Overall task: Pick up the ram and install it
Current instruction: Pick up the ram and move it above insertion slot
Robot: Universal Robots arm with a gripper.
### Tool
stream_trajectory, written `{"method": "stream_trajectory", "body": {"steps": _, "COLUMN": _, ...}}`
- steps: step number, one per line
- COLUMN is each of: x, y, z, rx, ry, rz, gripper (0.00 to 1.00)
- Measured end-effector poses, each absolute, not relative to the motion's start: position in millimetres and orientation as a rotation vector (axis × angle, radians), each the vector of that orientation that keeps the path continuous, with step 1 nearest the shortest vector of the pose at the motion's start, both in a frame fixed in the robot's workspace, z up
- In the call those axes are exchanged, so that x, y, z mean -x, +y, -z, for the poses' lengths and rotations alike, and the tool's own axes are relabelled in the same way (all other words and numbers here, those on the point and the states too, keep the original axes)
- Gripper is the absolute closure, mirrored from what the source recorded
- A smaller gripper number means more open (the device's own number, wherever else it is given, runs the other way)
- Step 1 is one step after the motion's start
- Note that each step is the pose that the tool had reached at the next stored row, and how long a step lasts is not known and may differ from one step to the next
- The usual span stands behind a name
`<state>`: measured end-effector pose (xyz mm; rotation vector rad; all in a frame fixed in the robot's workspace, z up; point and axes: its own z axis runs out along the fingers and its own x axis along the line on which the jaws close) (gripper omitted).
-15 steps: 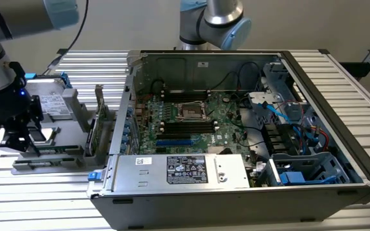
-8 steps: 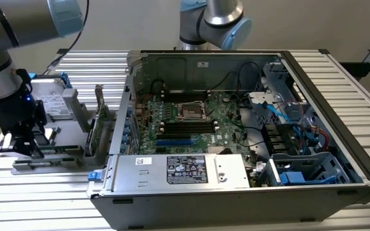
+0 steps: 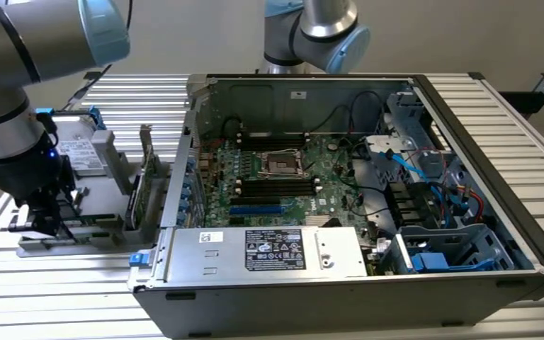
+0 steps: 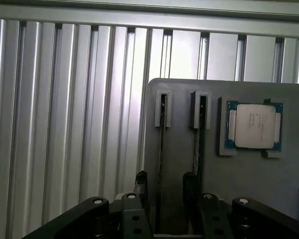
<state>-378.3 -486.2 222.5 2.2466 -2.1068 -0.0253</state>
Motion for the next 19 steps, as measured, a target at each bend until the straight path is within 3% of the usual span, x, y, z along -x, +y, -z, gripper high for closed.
{"method": "stream_trajectory", "body": {"steps": 19, "x": 376, "y": -486, "z": -188, "rx": -2.284, "ry": -2.067, "rz": 0.024, "gripper": 0.58}}
